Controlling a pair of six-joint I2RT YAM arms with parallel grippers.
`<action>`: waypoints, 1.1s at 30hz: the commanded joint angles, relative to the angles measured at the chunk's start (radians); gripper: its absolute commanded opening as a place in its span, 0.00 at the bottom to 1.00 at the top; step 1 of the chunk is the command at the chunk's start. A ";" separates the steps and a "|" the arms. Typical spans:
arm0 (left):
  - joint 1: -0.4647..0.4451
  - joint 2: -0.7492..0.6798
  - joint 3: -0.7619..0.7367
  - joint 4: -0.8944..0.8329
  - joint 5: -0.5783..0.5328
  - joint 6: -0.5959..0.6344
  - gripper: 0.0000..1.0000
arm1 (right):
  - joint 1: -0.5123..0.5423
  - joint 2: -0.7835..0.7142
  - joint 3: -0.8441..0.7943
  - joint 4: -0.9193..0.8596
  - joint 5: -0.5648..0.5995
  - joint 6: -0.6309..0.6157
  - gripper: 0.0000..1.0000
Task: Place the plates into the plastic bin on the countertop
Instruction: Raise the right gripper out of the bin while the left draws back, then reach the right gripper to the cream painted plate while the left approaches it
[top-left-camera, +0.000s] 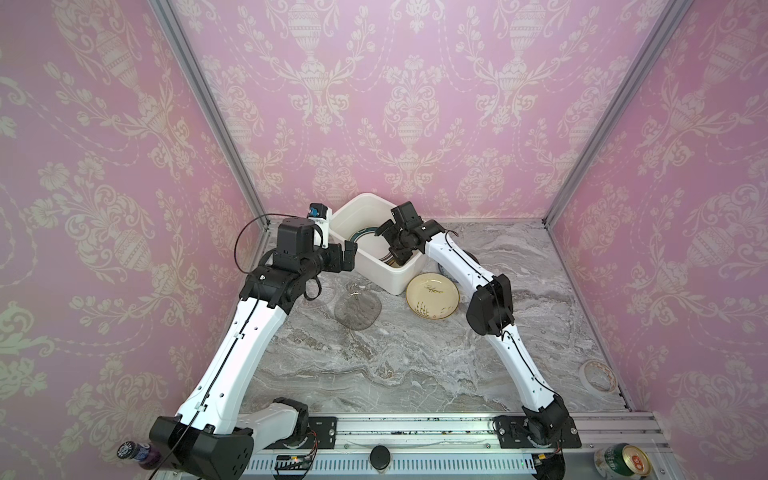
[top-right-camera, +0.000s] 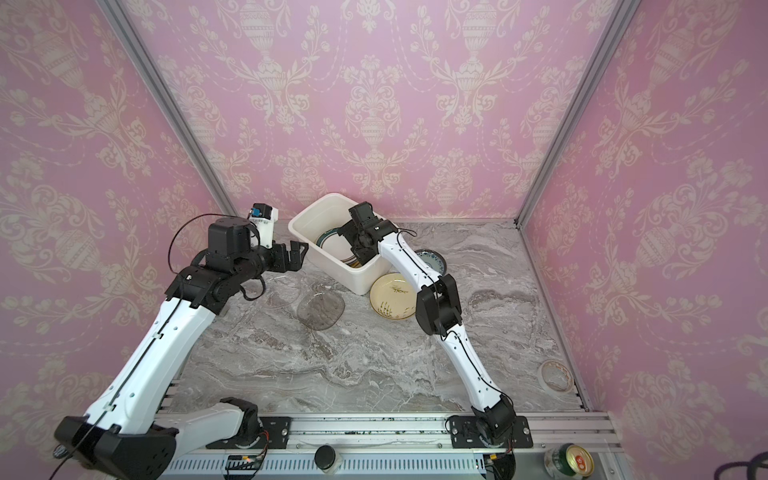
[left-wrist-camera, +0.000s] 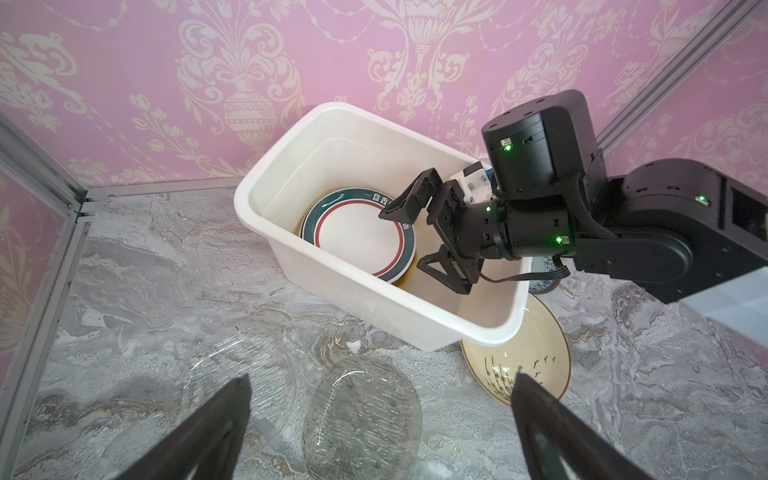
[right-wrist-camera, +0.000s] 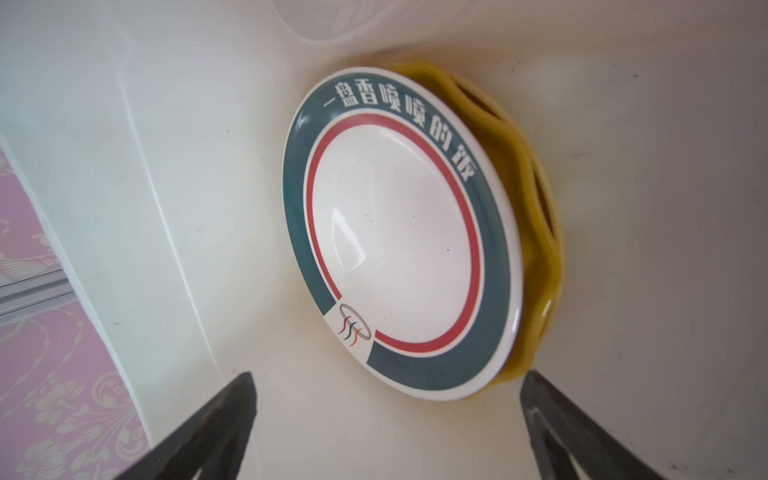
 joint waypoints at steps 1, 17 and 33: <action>-0.004 -0.020 0.042 -0.030 -0.026 0.021 0.99 | -0.018 -0.050 -0.015 -0.103 0.039 -0.053 1.00; -0.004 -0.070 0.146 -0.240 0.028 -0.153 0.99 | -0.017 -0.307 0.002 0.019 -0.061 -0.346 0.97; -0.014 -0.234 -0.128 -0.172 0.275 -0.879 0.99 | -0.173 -1.082 -0.918 0.071 -0.282 -0.618 0.85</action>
